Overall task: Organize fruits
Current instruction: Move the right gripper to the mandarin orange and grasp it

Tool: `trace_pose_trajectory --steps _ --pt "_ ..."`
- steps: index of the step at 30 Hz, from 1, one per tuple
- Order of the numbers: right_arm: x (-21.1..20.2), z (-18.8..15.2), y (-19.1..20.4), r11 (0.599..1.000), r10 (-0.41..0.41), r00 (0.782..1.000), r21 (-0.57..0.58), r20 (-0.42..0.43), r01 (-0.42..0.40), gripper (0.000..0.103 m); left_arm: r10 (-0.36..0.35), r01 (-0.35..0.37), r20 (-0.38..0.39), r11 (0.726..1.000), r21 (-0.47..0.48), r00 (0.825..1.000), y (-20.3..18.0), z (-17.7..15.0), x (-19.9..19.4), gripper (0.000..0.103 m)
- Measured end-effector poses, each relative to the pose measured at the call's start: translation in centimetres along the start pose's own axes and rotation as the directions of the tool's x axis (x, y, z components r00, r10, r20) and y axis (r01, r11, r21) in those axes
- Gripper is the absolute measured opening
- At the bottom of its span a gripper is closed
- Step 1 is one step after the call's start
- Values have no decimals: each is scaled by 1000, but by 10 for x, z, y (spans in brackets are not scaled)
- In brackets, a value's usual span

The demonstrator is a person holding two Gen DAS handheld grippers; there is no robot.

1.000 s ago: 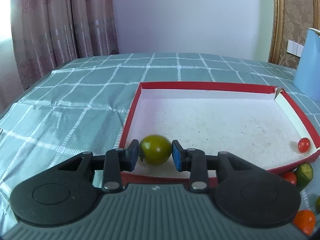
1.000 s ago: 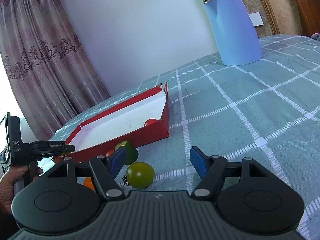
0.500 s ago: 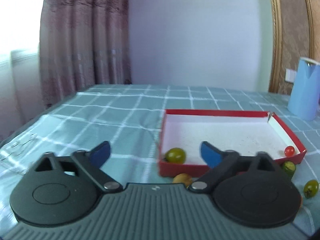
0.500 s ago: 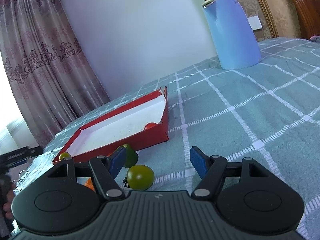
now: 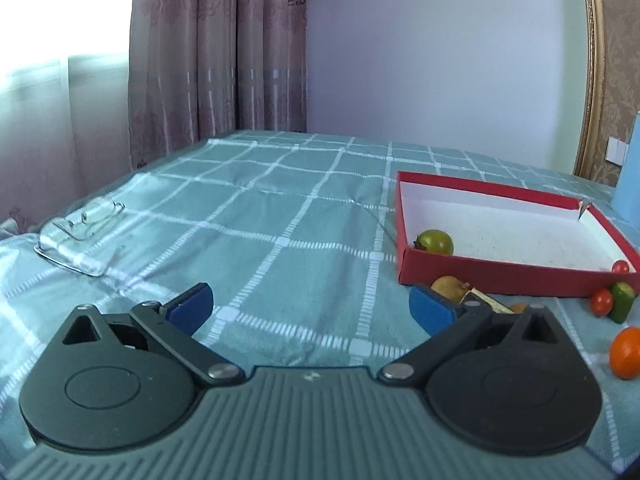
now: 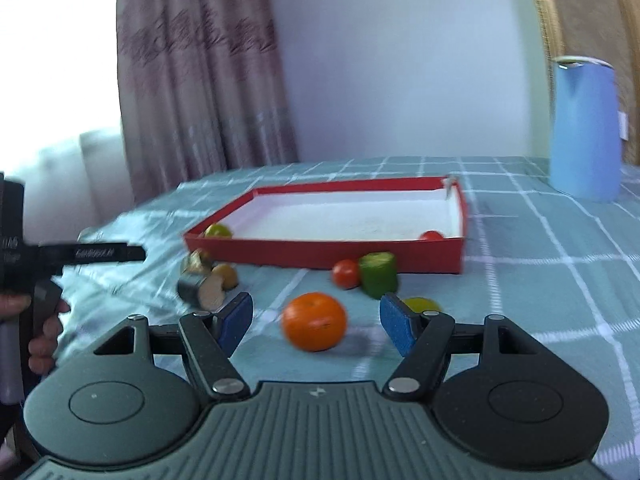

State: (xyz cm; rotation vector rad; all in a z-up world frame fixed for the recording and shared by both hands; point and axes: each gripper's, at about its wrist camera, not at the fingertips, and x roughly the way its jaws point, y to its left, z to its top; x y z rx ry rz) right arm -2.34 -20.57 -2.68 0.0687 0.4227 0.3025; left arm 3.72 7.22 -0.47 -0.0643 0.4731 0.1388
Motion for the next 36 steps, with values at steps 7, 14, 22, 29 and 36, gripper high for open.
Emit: trace_pose_trajectory --steps 7,14,22,29,36 --pt "25 5 9 999 -53 994 1 -97 54 70 -66 63 -71 997 -45 995 8 -4 10 103" --pt "37 7 13 997 -77 988 -19 -137 75 70 -59 56 -58 997 -49 997 8 -6 5 103" --pt "46 8 11 997 -78 981 -2 -178 79 64 -51 49 -46 998 -32 998 5 -5 4 103" --pt "51 7 8 996 -82 976 10 -202 86 44 -49 47 -44 998 -28 998 5 -6 3 103" --pt "49 6 8 996 -81 978 20 -191 87 43 -42 41 -43 999 -21 998 4 -5 3 103"
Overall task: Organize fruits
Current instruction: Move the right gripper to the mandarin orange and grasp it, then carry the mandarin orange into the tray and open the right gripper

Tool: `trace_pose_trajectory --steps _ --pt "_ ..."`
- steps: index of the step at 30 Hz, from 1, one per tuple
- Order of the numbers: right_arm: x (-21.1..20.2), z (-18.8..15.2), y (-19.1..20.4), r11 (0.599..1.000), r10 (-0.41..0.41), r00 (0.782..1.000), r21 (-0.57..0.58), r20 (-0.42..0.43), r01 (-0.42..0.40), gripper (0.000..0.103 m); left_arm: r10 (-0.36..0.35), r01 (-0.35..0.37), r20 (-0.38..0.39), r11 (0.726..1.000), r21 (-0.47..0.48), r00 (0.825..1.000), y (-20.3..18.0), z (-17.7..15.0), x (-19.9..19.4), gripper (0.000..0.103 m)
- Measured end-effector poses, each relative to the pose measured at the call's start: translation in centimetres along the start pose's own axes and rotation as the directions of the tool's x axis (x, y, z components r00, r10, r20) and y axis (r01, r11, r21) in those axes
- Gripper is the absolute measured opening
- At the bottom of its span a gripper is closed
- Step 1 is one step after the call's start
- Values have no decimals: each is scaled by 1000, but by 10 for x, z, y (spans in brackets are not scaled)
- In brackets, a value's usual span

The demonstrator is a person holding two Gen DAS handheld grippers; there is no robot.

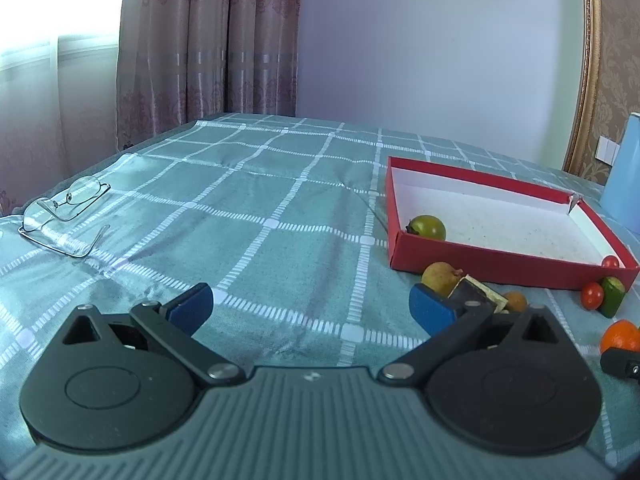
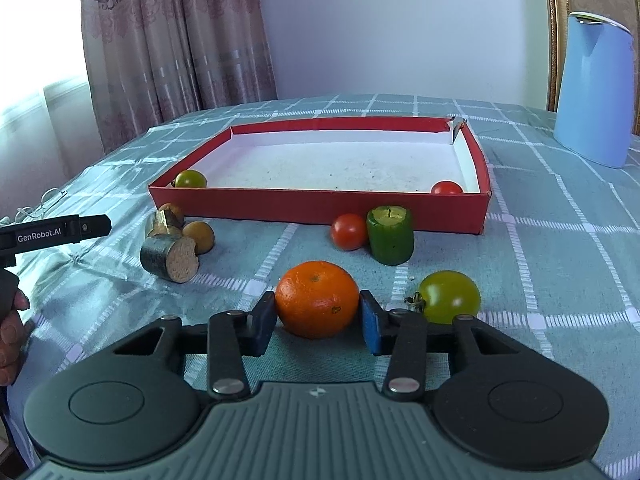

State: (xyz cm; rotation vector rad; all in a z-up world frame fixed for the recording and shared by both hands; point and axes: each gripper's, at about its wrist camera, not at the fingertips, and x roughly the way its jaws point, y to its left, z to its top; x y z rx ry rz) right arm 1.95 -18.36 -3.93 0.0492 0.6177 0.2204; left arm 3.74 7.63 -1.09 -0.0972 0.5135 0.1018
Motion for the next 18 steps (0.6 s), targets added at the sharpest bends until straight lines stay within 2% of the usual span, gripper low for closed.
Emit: trace_pose_trajectory --steps 18 --pt "-14 4 -2 999 49 998 8 48 -49 43 17 -17 -5 999 32 1000 -6 0 3 103"
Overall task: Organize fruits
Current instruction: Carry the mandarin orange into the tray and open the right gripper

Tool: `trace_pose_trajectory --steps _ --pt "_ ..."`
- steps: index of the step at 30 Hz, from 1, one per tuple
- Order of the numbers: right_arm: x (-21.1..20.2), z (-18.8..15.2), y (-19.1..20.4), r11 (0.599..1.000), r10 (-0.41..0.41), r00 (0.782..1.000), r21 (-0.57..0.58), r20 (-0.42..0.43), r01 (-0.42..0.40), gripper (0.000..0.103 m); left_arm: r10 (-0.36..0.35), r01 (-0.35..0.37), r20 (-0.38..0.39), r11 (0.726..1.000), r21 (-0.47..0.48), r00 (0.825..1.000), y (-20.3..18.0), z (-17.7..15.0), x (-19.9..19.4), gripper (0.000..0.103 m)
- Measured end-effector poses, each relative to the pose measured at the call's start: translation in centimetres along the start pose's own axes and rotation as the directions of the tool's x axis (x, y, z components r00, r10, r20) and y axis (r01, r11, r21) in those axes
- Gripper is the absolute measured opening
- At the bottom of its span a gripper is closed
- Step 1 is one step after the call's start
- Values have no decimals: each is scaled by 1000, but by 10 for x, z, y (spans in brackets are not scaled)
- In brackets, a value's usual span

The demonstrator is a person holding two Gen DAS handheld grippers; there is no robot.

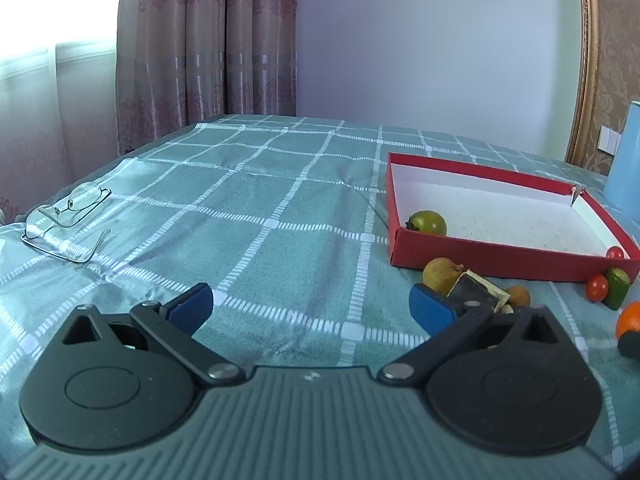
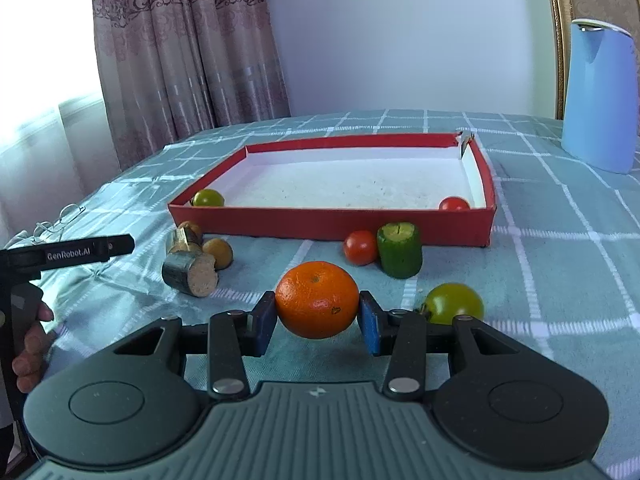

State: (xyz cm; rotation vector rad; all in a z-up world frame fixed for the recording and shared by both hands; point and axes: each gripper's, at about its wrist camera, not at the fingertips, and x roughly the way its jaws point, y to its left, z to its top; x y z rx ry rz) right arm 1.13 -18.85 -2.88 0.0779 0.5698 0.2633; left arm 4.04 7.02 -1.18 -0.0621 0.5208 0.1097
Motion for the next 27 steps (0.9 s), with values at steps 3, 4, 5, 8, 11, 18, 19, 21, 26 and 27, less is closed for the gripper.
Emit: trace_pose_trajectory --steps 3,4,5,8,11,18,19,21,26,27 --pt "-5 12 -4 1000 -8 1000 -7 23 8 43 0 0 1 1000 4 1000 0 0 0 103" --pt "-7 18 -5 1000 -12 999 -7 36 13 43 0 0 1 1000 5 1000 0 0 0 103" --pt "-8 25 -7 1000 -17 999 -8 48 18 43 0 0 1 1000 6 1000 0 0 0 103" --pt "-7 52 -13 999 -41 995 -13 87 43 43 0 0 4 1000 10 1000 -1 0 0 103" --pt "9 74 -19 997 -75 993 -21 91 77 43 -4 4 8 1000 6 1000 0 -1 -1 103" --pt "59 84 -37 991 -134 991 -5 10 134 43 -14 15 9 1000 -4 1000 2 -1 -1 103" --pt "64 83 -38 990 -139 990 -4 2 139 43 -16 16 9 1000 -4 1000 2 -1 -1 103" --pt "70 80 -39 990 -144 990 -4 -8 144 43 -17 17 11 1000 -3 1000 2 -1 -1 103" --pt "79 75 -43 985 -170 985 -10 -28 170 44 -17 17 12 1000 0 1000 1 -1 -1 103" --pt "80 74 -44 985 -174 984 -9 -28 173 45 -15 15 10 1000 2 1000 1 -1 -1 103"
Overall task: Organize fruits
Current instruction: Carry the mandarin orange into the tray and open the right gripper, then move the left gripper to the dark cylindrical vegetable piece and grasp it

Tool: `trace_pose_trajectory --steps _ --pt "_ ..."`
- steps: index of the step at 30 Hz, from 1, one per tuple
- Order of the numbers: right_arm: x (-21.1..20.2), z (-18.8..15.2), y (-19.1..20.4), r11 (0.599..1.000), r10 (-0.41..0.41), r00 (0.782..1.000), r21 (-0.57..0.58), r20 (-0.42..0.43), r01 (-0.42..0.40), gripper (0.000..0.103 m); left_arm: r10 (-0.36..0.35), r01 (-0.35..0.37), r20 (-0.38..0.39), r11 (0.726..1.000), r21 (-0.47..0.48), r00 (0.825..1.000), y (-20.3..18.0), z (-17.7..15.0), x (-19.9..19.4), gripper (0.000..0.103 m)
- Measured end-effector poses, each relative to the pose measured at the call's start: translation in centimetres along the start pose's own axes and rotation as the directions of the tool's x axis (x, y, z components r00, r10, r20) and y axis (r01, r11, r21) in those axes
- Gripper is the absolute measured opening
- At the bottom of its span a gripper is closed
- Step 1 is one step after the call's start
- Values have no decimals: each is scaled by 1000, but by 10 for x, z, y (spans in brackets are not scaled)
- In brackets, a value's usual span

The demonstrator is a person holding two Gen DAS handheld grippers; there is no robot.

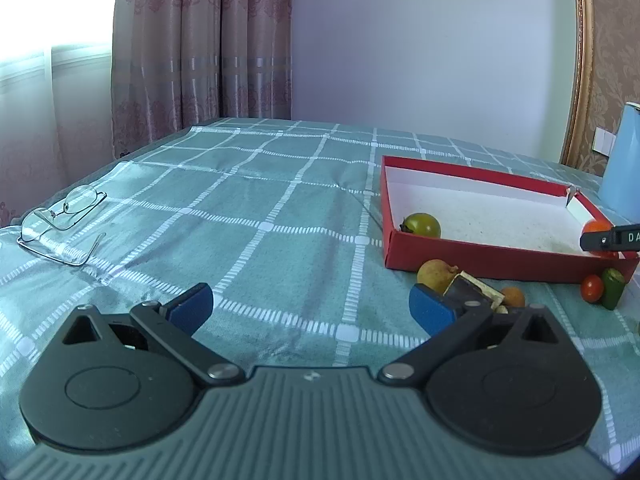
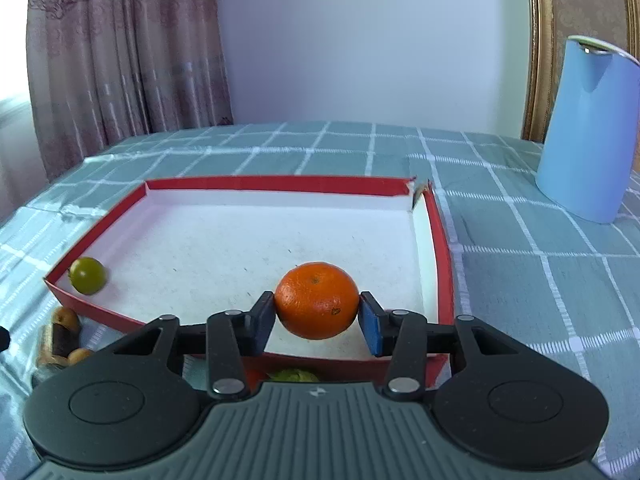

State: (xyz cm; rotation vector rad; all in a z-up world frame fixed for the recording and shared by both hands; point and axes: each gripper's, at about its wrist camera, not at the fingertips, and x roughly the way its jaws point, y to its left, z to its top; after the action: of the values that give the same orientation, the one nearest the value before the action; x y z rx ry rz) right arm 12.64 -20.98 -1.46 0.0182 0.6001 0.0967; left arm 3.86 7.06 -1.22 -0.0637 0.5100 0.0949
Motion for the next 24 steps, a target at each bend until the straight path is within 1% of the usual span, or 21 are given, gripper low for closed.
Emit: trace_pose_trajectory --steps 2,3,5,7,10,13,17,19,21,22,24 --pt "-4 -1 -1 1000 -7 1000 4 19 7 47 3 -3 0 1000 1 1000 -1 1 0 103" --pt "-7 -1 -1 1000 -4 1000 2 28 4 54 6 -6 1 1000 2 1000 -1 1 0 103" --pt "-16 0 -3 1000 -10 998 7 55 9 64 9 -9 -2 1000 7 1000 -2 1 1 103" --pt "-30 -1 -6 1000 -28 995 13 94 26 64 15 -15 1 1000 9 1000 -3 1 0 103" --pt "-55 -8 -19 999 -32 987 46 157 25 64 18 -18 -1 1000 14 1000 -3 1 1 103" --pt "-76 -24 -39 994 -74 980 92 186 58 64 19 -19 8 1000 20 1000 -5 0 -1 103" --pt "-91 -50 -70 978 -137 974 182 182 103 64 14 -16 38 999 43 999 -7 -2 -6 103" --pt "-90 -61 -81 970 -167 974 204 156 133 66 3 -8 72 998 67 997 -11 -3 -13 103" --pt "-85 -68 -90 965 -166 977 224 132 134 66 -25 18 86 996 83 996 -17 -4 -22 103" --pt "-83 -70 -95 960 -160 980 249 119 126 66 -51 44 86 995 86 995 -21 -5 -26 103" --pt "-83 -70 -103 950 -144 981 295 130 100 66 -90 82 74 992 97 993 -32 -7 -31 103"
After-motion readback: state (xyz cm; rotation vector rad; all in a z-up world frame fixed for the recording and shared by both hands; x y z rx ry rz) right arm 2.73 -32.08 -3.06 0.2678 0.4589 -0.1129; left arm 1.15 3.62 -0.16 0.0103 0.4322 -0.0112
